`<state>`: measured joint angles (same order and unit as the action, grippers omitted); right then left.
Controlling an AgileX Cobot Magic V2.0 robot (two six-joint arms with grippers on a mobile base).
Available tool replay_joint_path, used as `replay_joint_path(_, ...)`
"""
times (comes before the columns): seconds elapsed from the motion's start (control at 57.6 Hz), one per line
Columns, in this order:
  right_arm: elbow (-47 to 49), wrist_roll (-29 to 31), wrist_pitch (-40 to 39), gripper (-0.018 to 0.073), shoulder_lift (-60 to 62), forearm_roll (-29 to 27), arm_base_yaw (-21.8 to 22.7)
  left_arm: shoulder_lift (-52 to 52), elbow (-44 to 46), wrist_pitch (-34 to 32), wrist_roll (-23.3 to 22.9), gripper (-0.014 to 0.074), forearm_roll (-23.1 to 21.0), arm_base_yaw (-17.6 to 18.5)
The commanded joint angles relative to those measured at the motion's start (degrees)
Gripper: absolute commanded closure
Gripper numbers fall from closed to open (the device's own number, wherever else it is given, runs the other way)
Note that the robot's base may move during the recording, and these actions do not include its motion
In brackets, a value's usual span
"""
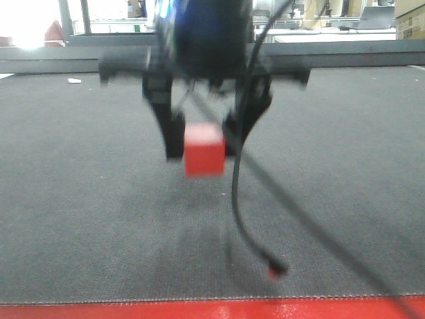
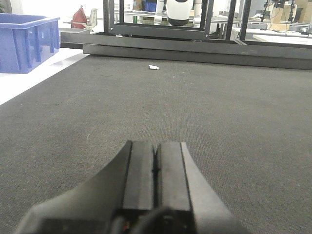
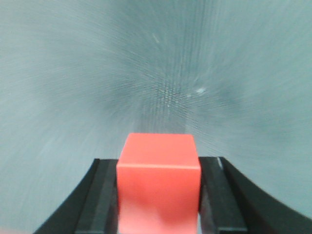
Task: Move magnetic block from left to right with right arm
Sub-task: 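Lift the red cube with the right gripper and raise it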
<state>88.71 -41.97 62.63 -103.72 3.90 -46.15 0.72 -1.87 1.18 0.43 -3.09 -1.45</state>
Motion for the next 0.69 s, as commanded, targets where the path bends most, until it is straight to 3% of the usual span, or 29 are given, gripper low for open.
replay_joint_path(0.0,-0.11,8.55,-0.21,0.0281,7.55,1.5,0.43,0.68,-0.46,-4.78,-0.43,0.0722,-0.15,0.35)
replay_joint_path(0.347,-16.43,19.62,-6.29,0.0281,25.4,1.5,7.86,0.68,-0.46,-4.78,-0.43,0.0722,-0.15,0.35)
replay_joint_path(0.677,-34.08,31.0,-19.07,0.0281,44.07,0.17,22.08,0.68,-0.46,-4.78,-0.43,0.0722,-0.15,0.35)
